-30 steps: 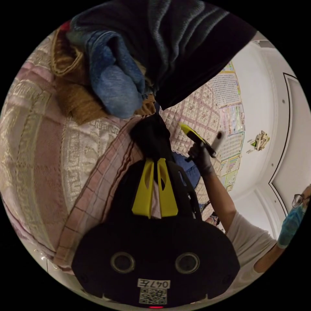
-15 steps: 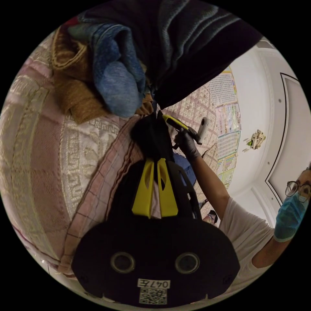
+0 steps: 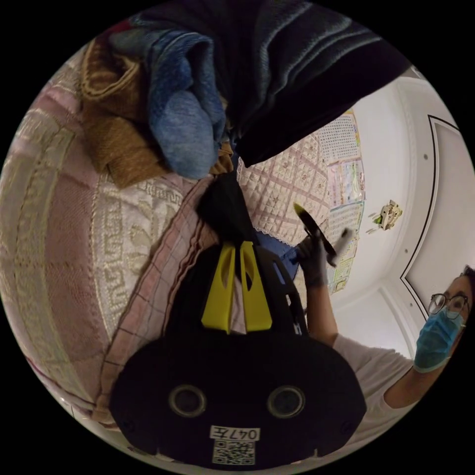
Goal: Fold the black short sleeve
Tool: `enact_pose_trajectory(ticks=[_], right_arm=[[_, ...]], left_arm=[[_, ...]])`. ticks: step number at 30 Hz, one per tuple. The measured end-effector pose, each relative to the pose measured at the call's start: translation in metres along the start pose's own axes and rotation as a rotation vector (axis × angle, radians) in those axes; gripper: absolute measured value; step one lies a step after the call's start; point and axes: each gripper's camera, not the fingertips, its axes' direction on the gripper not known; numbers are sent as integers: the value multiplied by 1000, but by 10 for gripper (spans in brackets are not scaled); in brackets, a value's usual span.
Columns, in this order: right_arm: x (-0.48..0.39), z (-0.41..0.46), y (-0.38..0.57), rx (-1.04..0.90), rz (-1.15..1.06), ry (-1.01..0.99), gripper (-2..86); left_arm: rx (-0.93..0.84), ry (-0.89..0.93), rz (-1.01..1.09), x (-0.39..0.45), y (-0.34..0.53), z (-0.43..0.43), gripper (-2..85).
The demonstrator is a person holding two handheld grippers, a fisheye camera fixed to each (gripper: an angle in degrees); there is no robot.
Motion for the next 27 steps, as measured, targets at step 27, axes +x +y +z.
enact_pose_trajectory(ticks=[27], right_arm=[[97, -339, 344, 349, 706, -23, -12]], left_arm=[[-597, -301, 1095, 648, 27, 489, -10]])
